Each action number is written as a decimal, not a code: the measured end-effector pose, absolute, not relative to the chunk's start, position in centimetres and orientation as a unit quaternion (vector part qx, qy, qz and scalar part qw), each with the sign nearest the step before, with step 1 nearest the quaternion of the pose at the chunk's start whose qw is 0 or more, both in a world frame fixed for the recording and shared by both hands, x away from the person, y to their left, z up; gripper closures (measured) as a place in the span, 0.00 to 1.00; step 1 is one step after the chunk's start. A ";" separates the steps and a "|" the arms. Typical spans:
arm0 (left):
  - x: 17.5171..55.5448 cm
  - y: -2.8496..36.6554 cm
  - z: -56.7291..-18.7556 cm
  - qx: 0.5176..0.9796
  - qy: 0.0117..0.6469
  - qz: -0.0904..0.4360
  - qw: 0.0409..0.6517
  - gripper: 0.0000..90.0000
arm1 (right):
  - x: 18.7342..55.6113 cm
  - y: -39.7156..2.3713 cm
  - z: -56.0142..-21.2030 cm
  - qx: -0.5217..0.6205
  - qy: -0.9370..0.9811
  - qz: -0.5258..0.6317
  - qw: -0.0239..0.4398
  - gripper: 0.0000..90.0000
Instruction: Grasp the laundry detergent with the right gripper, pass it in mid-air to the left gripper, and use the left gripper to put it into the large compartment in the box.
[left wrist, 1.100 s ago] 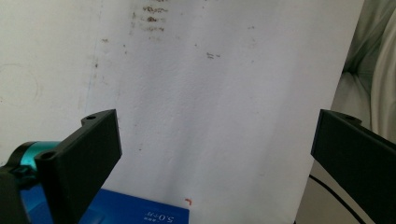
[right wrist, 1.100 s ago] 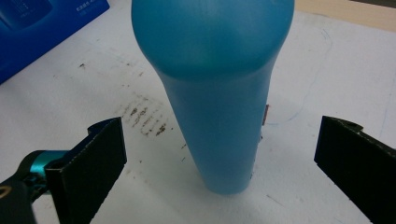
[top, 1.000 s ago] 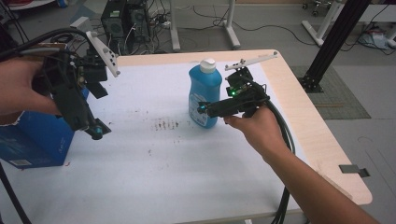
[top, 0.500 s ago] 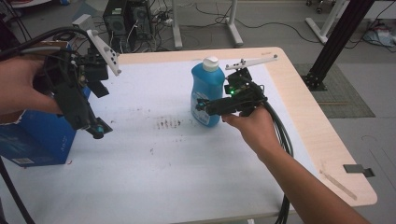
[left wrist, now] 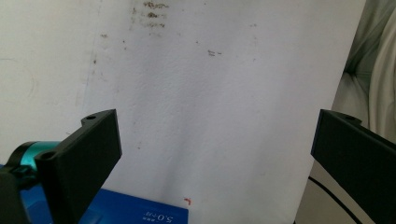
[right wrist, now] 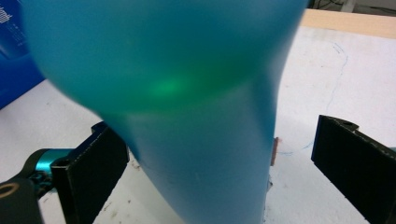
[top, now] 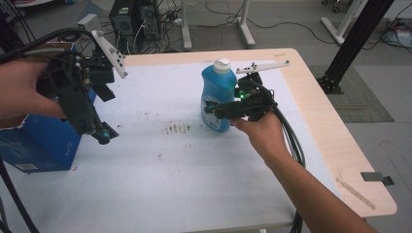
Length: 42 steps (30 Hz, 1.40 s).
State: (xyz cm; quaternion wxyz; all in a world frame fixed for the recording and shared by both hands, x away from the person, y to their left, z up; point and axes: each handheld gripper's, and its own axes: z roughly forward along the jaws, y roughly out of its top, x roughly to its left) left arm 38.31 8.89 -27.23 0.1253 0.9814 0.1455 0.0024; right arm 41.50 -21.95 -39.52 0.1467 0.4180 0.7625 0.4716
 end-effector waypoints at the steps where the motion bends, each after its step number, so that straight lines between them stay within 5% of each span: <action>1: 38.3 8.9 -27.2 0.981 0.145 0.002 0.125 0.02 | 41.5 -22.0 -39.6 0.418 0.761 0.474 0.146 0.04; 4: 38.3 8.9 -27.3 0.981 0.146 0.002 0.125 0.02 | 41.6 -22.1 -39.9 0.416 0.757 0.482 0.150 0.07; 7: 38.3 8.9 -27.3 0.981 0.147 0.001 0.126 0.02 | 41.5 -22.2 -40.0 0.403 0.759 0.490 0.149 0.19; 19: 38.3 9.1 -27.3 0.981 0.149 0.000 0.126 0.02 | 41.6 -22.0 -40.4 0.394 0.757 0.498 0.155 0.19; 42: 38.4 9.0 -27.4 0.981 0.148 -0.003 0.125 0.02 | 41.6 -21.8 -41.1 0.368 0.759 0.506 0.180 0.41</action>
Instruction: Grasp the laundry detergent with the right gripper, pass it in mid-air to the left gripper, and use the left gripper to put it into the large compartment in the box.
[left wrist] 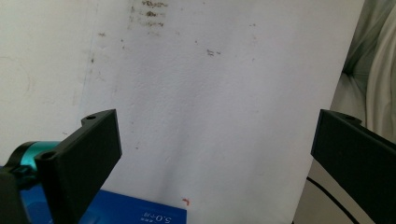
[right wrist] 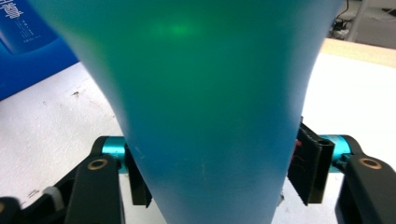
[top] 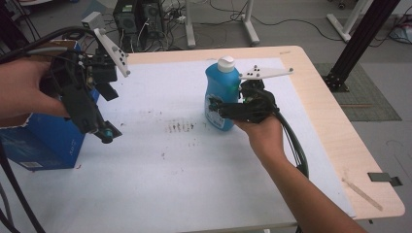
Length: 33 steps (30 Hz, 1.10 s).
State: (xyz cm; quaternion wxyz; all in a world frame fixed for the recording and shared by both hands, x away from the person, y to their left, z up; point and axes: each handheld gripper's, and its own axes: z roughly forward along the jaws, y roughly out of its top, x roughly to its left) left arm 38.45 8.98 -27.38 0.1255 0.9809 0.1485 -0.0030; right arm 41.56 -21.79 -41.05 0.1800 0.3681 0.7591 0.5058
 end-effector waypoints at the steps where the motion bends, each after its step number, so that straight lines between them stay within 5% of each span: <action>1: 38.5 9.0 -27.4 0.981 0.149 -0.003 0.126 0.02 | 41.5 -21.8 -41.1 0.367 0.760 0.505 0.179 0.42; 19: 38.5 8.8 -27.5 0.981 0.147 -0.004 0.126 0.02 | 41.0 -21.5 -41.0 0.343 0.767 0.493 0.227 0.52; 33: 38.3 8.3 -26.2 0.980 0.131 0.001 0.149 0.02 | 40.4 -22.0 -39.5 0.286 0.798 0.495 0.189 0.52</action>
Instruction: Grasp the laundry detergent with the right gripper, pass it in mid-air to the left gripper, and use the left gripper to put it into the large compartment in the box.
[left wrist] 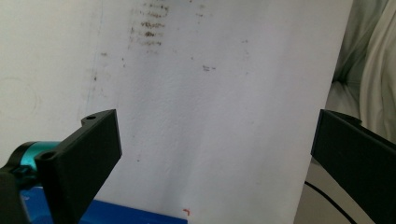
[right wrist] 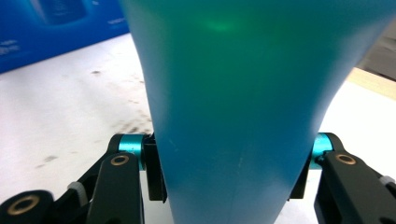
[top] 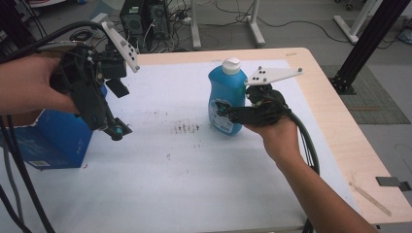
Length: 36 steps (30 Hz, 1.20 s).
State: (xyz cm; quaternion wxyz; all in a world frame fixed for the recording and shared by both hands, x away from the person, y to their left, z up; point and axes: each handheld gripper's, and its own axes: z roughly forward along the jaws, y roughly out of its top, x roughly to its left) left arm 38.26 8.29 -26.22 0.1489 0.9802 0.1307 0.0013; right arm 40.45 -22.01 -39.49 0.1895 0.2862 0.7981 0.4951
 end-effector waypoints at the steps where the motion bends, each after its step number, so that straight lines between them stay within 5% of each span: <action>1: 38.3 8.3 -26.2 0.980 0.131 0.001 0.149 0.02 | 40.4 -22.0 -39.5 0.286 0.798 0.495 0.189 0.52; 20: 37.5 5.3 -23.6 0.983 0.081 0.010 0.165 0.02 | 38.2 -21.5 -35.5 0.106 0.843 0.524 0.065 0.52; 36: 37.5 2.1 -22.2 0.986 0.046 0.008 0.160 0.02 | 37.4 -20.0 -34.2 0.040 0.859 0.510 0.035 0.52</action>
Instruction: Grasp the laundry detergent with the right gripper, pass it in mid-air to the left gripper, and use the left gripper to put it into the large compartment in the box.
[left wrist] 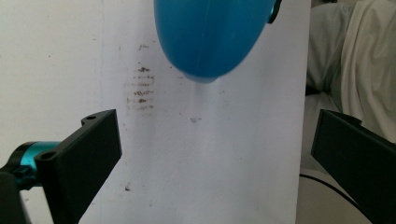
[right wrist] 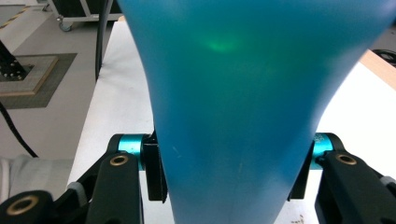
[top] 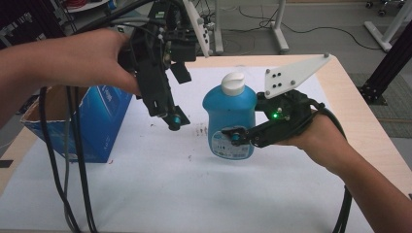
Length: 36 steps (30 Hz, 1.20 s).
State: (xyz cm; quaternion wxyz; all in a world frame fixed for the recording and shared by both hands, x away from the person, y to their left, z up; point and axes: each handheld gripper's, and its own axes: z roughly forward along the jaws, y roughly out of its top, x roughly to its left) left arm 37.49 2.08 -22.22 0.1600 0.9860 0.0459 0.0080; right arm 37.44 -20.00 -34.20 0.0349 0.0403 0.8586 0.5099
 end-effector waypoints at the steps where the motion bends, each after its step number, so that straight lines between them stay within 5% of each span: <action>1: 37.5 1.9 -22.2 0.986 0.045 0.008 0.160 0.02 | 37.4 -19.9 -34.2 0.037 0.859 0.509 0.034 0.52; 36: 38.0 -1.9 -22.5 0.989 0.012 -0.002 0.148 0.03 | 37.3 -16.7 -33.5 0.006 0.868 0.496 0.009 0.52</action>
